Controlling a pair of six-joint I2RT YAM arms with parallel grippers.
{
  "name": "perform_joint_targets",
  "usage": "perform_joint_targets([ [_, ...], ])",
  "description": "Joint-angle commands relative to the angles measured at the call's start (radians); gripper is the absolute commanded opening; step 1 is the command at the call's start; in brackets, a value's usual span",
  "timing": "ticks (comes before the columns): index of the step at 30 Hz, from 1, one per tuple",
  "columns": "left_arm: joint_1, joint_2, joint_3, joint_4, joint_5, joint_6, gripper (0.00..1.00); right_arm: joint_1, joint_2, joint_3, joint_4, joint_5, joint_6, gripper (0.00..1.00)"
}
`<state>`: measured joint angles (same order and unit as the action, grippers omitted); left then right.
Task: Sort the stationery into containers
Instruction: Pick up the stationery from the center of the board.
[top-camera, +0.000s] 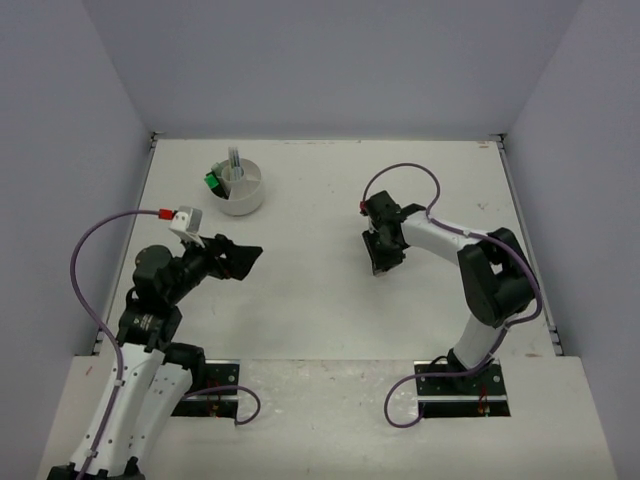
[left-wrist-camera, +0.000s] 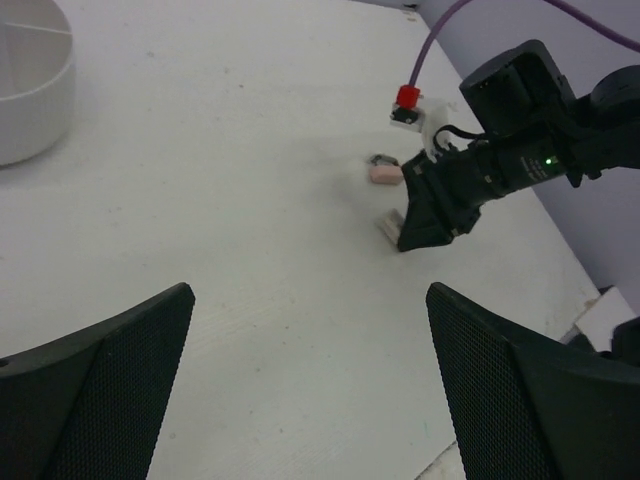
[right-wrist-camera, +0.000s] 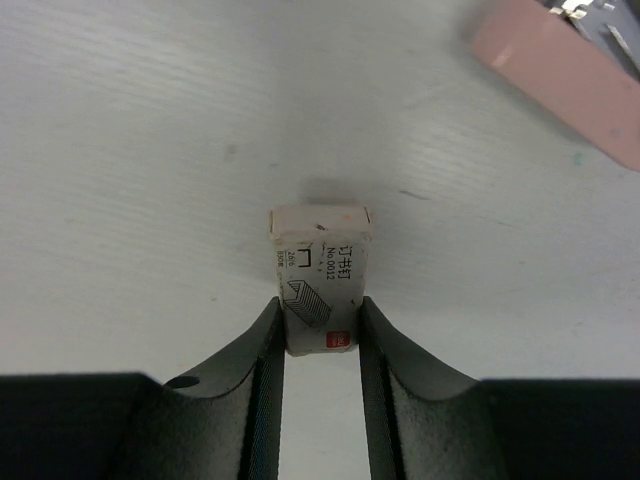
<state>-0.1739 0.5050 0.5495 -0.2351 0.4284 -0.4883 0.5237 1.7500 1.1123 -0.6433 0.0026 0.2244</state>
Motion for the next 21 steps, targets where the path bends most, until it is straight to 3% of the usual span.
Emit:
perform_joint_targets([
  [1, -0.018, 0.044, -0.114, 0.291, 0.151, -0.223, 1.0, 0.22, -0.185, -0.01, 0.164, -0.042, 0.03, 0.0],
  [3, -0.049, 0.071, -0.17, 0.388, 0.131, -0.315, 1.0, 0.308, -0.264, -0.032, 0.258, -0.016, 0.061, 0.0],
  [9, -0.138, 0.131, -0.228, 0.585, 0.054, -0.433, 0.99, 0.409, -0.395, -0.134, 0.538, -0.006, 0.134, 0.0],
  [15, -0.234, 0.202, -0.256, 0.723, -0.002, -0.483, 0.81, 0.433, -0.448, -0.14, 0.56, -0.059, 0.143, 0.0],
  [21, -0.314, 0.3, -0.228, 0.788, -0.058, -0.471, 0.7, 0.448, -0.449, -0.116, 0.543, -0.074, 0.144, 0.0],
])
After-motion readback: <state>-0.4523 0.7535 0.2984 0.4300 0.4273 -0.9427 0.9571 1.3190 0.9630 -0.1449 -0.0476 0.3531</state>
